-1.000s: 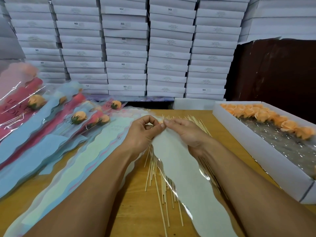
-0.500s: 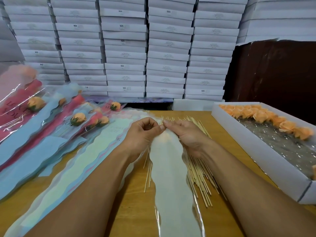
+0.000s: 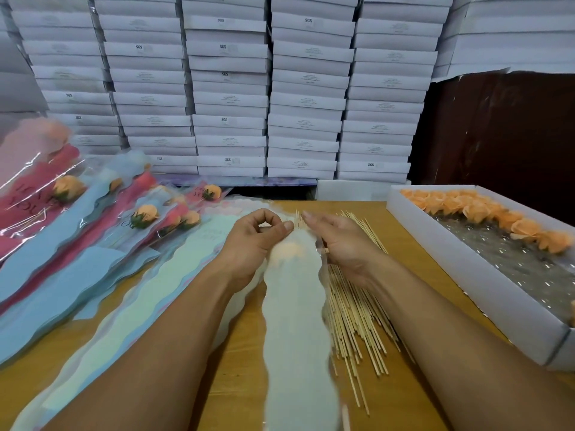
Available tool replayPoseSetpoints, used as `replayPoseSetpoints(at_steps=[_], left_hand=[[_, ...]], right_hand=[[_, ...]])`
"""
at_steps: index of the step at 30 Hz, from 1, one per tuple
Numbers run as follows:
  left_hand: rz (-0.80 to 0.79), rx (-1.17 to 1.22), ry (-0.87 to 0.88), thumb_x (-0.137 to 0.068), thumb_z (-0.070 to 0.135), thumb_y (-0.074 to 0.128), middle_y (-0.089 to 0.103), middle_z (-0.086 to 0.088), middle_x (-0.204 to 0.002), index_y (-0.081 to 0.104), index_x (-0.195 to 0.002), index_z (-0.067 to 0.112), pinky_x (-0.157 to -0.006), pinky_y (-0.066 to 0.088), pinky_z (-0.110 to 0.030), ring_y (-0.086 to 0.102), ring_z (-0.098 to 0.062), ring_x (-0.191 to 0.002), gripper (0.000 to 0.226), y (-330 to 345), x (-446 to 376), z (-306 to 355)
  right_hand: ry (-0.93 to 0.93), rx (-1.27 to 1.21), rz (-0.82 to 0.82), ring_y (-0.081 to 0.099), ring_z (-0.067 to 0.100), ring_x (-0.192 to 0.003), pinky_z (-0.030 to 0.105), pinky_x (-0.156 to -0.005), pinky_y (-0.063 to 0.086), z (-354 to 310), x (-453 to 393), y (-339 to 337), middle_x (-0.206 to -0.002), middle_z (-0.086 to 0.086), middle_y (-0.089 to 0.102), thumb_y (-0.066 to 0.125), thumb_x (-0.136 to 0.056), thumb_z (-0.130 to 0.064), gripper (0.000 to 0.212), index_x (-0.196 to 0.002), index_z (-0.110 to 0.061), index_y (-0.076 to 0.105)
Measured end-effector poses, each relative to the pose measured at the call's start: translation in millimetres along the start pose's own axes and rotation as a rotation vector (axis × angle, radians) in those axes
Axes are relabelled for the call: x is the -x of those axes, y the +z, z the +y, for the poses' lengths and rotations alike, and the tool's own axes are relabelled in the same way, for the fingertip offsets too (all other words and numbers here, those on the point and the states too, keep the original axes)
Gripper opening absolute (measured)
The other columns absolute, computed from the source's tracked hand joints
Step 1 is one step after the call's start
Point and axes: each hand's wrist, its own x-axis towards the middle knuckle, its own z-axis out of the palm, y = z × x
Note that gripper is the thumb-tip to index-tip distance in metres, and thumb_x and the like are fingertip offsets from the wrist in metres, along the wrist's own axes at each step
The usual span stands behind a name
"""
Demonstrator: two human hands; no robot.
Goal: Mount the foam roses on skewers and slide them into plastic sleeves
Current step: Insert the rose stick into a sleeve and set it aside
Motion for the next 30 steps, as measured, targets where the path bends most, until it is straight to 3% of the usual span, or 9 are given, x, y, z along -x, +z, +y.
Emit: replayPoseSetpoints(at_steps=[3,6,10,13,18,21,24,27,30], left_hand=[[0.064,0.010,-0.009,-0.091,0.018,0.071,0.070,-0.010,-0.080,0.062,-0.083,0.015,-0.062,0.052,-0.032,0.064,-0.025,-0.070,0.012,-3.7,-1.4,1.1],[0.168,-0.018,0.013,-0.095,0.019,0.066,0.070,-0.007,-0.085,0.063,-0.084,0.020,-0.057,0.050,-0.030,0.064,-0.024,-0.073,0.012,-6.4,-4.3,1.9],[0.374,0.030,0.029,-0.097,0.018,0.064,0.071,-0.011,-0.091,0.063,-0.090,0.020,-0.066,0.054,-0.041,0.061,-0.026,-0.076,0.008,-15.3,-11.3,5.3],[0.545,0.011,0.041,-0.098,0.021,0.063,0.069,-0.008,-0.093,0.062,-0.092,0.023,-0.073,0.054,-0.043,0.060,-0.025,-0.080,0.006,-24.8,-16.0,6.6],[0.735,-0.084,0.107,-0.098,0.018,0.061,0.065,-0.007,-0.104,0.059,-0.100,0.019,-0.073,0.050,-0.032,0.058,-0.020,-0.084,0.003,-34.3,-20.6,10.4],[0.766,-0.175,0.137,-0.097,0.017,0.061,0.067,-0.007,-0.104,0.058,-0.096,0.020,-0.073,0.052,-0.032,0.063,-0.023,-0.089,0.005,-35.9,-21.5,17.5],[0.756,-0.312,0.109,-0.098,0.023,0.059,0.066,-0.003,-0.100,0.057,-0.098,0.021,-0.091,0.053,-0.049,0.065,-0.027,-0.095,0.003,-34.7,-21.6,22.0],[0.702,-0.501,-0.009,-0.098,0.038,0.056,0.062,0.003,-0.094,0.051,-0.098,0.025,-0.102,0.042,-0.055,0.060,-0.030,-0.102,0.013,-30.3,-21.6,30.1],[0.648,-0.755,-0.130,-0.097,0.045,0.049,0.060,-0.008,-0.116,0.047,-0.107,0.022,-0.107,0.033,-0.053,0.049,-0.035,-0.121,0.025,-26.7,-22.6,42.3]], right_hand=[[0.009,0.117,0.050,0.059,0.019,-0.069,0.032,-0.059,0.051,-3.2,-1.1,-3.6,-0.082,0.005,0.065,0.061,-0.092,-0.060,0.053,-0.107,-0.011,0.073],[0.138,0.177,-0.025,0.054,0.014,-0.048,0.024,-0.043,0.043,-11.2,3.9,-12.0,-0.063,0.002,0.061,0.056,-0.090,-0.070,0.066,-0.090,-0.006,0.070],[0.223,0.275,-0.430,0.052,0.011,-0.046,0.022,-0.038,0.037,-19.6,14.1,-31.4,-0.055,-0.003,0.056,0.067,-0.082,-0.070,0.053,-0.072,-0.018,0.066],[0.229,0.304,-0.677,0.054,0.008,-0.043,0.017,-0.035,0.037,-22.1,19.1,-39.8,-0.057,0.003,0.060,0.071,-0.088,-0.042,0.038,-0.056,-0.022,0.065],[0.291,0.375,-0.811,0.060,0.014,-0.049,0.015,-0.037,0.041,-21.1,21.6,-33.8,-0.077,0.014,0.071,0.071,-0.090,-0.019,0.018,-0.082,-0.004,0.076],[0.304,0.399,-0.832,0.064,0.031,-0.066,0.027,-0.051,0.050,-15.4,17.7,-29.1,-0.102,0.037,0.064,0.073,-0.085,-0.016,0.043,-0.109,0.018,0.063],[0.326,0.344,-0.868,0.073,0.027,-0.079,0.033,-0.068,0.062,-16.4,19.0,-24.5,-0.098,0.021,0.074,0.070,-0.084,-0.010,0.023,-0.102,0.005,0.069],[0.322,0.289,-0.877,0.075,0.021,-0.079,0.029,-0.070,0.062,-16.6,19.1,-26.9,-0.095,0.011,0.076,0.067,-0.087,-0.005,0.013,-0.099,-0.002,0.071],[0.285,0.262,-0.759,0.073,0.023,-0.075,0.032,-0.066,0.058,-13.3,16.1,-30.0,-0.089,0.013,0.075,0.072,-0.084,-0.007,0.011,-0.093,-0.001,0.072]])
